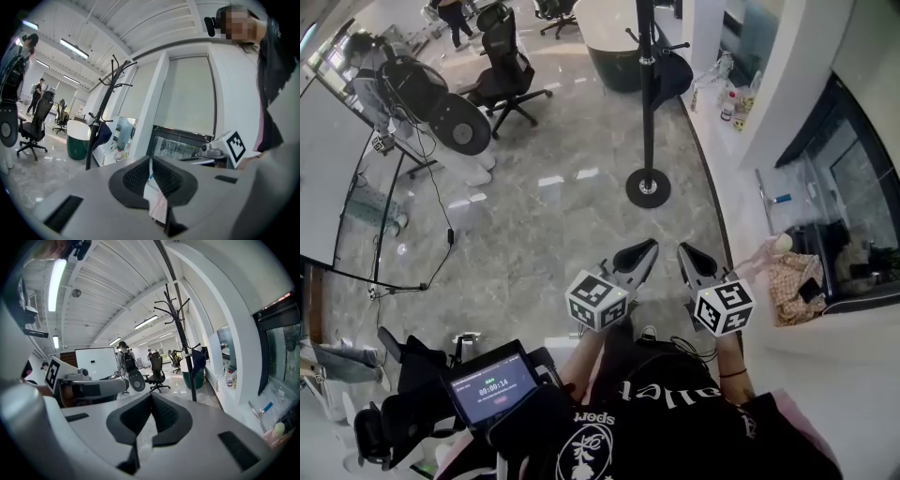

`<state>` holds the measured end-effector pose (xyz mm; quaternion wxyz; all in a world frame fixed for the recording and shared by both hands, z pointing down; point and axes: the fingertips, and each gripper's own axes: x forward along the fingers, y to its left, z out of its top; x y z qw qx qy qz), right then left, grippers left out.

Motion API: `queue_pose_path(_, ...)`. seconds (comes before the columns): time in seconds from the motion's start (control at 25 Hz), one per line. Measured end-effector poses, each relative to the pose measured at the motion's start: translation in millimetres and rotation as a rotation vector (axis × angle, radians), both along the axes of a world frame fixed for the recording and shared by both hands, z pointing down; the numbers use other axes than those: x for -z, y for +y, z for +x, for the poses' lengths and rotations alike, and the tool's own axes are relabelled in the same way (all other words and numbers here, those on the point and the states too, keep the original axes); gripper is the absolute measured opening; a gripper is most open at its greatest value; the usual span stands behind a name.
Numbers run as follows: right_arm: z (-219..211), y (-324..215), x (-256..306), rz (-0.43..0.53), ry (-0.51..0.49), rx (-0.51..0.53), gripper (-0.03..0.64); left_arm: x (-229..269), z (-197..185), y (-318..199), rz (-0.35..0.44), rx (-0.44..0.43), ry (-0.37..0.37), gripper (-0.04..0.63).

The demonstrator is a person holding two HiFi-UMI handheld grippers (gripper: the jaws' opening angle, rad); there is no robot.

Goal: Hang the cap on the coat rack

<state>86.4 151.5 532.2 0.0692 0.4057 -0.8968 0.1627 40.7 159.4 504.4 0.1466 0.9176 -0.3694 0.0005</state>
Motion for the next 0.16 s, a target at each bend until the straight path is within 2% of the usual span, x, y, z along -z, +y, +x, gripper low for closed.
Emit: queue_pose_path(0.16, 3.8, -38.9, -8.1, -0.007, -0.003, -0.005, 0.016, -7.1, 2.6, -38.5, -0.005, -0.003, -0.003, 0.006)
